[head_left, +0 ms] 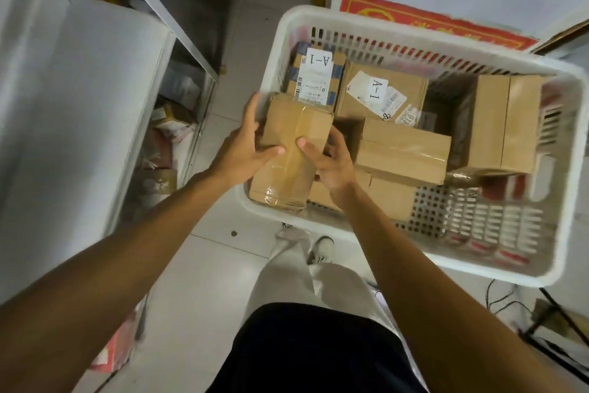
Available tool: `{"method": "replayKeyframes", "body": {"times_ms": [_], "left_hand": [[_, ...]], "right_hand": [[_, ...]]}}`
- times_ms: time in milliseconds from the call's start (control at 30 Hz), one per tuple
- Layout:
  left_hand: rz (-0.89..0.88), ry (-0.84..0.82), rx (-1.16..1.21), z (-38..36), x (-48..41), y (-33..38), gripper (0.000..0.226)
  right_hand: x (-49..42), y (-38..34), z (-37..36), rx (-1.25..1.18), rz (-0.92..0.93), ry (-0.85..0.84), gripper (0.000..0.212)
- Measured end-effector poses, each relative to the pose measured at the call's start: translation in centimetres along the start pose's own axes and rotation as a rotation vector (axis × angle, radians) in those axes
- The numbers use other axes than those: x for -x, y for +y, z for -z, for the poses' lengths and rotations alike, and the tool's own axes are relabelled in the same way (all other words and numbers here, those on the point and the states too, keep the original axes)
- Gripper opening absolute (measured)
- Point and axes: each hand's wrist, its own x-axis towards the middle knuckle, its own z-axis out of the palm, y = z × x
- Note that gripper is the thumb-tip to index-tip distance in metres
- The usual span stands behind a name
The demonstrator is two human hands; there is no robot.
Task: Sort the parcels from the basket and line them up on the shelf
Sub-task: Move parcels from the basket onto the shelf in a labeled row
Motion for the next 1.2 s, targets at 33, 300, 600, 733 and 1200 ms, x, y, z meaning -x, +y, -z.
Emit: {"method": "replayKeyframes", "body": {"times_ms": [33,300,600,733,1200], "left_hand": [[0.023,0.014,0.005,-0.1,-0.2,-0.2,0.084],[0.075,0.043,0.166,-2.6,0.3,2.0,0.064],[0.062,0.171,0.314,-4.1,5.2,6.6,0.087],[-0.004,0.334,0.314,-2.5,6.8,10.6,0.105],[-0.054,1.147,-0.012,6.6,16.9,20.7,0.146]], "right_hand": [[-0.1,0.1,0.2,-0.017,-0.002,-0.008,0.06],[0.7,-0.8,2.2,-0.026,0.033,-0.073,0.041],[4.3,-6.3,4.5,0.1,0.092,-0.136,0.048],[6.1,-10.9,4.0,0.166,0.184,-0.211,0.048],[15.6,-21.4,-6.5,0.218,0.65,-0.645,0.042]]}}
